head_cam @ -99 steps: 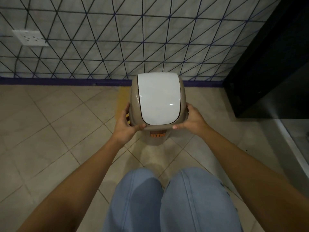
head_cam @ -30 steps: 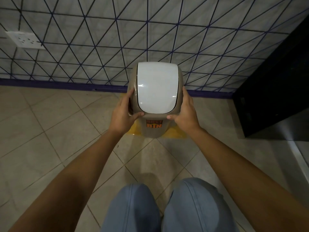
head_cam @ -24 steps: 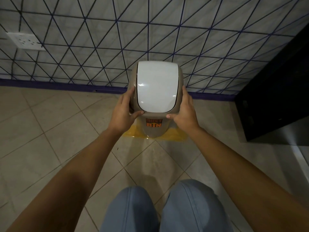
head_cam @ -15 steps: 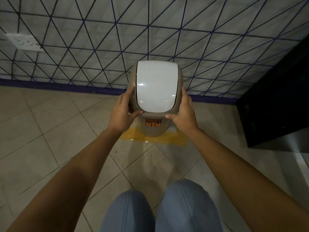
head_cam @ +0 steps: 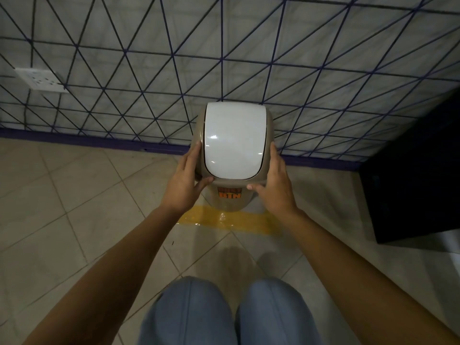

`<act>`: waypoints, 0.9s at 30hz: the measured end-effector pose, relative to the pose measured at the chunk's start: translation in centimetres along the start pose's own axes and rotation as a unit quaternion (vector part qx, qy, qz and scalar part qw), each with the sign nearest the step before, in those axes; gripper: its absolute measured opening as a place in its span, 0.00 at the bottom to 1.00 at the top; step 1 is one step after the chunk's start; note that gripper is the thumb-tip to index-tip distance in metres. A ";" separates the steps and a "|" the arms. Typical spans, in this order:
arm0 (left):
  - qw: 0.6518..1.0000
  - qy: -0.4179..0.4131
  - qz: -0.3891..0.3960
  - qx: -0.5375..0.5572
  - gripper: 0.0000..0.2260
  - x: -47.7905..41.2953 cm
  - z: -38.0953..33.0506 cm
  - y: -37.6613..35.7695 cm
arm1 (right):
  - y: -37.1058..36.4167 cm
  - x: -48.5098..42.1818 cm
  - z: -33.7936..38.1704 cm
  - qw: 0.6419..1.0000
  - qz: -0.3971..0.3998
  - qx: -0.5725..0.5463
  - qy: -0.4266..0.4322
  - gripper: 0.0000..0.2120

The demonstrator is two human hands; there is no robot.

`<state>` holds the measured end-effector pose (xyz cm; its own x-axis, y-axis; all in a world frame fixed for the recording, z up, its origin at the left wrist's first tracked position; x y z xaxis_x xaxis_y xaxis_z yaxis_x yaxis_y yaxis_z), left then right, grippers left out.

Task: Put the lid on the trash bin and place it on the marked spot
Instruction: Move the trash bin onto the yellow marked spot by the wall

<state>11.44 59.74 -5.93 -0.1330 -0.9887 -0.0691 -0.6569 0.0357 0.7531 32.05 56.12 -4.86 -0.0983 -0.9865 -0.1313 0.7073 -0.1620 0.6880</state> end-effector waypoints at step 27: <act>0.999 -0.044 0.008 -0.005 0.37 -2.5 1.0 -1.2 | -1.3 -3.5 -0.4 0.999 -0.030 0.006 0.029 0.58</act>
<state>11.77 62.28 -7.35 -0.2087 -0.9713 -0.1145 -0.6461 0.0491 0.7617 31.74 59.76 -5.54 -0.1000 -0.9719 -0.2130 0.6933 -0.2217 0.6858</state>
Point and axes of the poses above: each hand's wrist, its own x-axis away from the middle knuckle, its own y-axis out of the back of the hand, z = x × y, the point moved 5 cm from there along -x, towards the middle knuckle, and after that the axes turned 10 degrees about y, right-handed, at the moved point
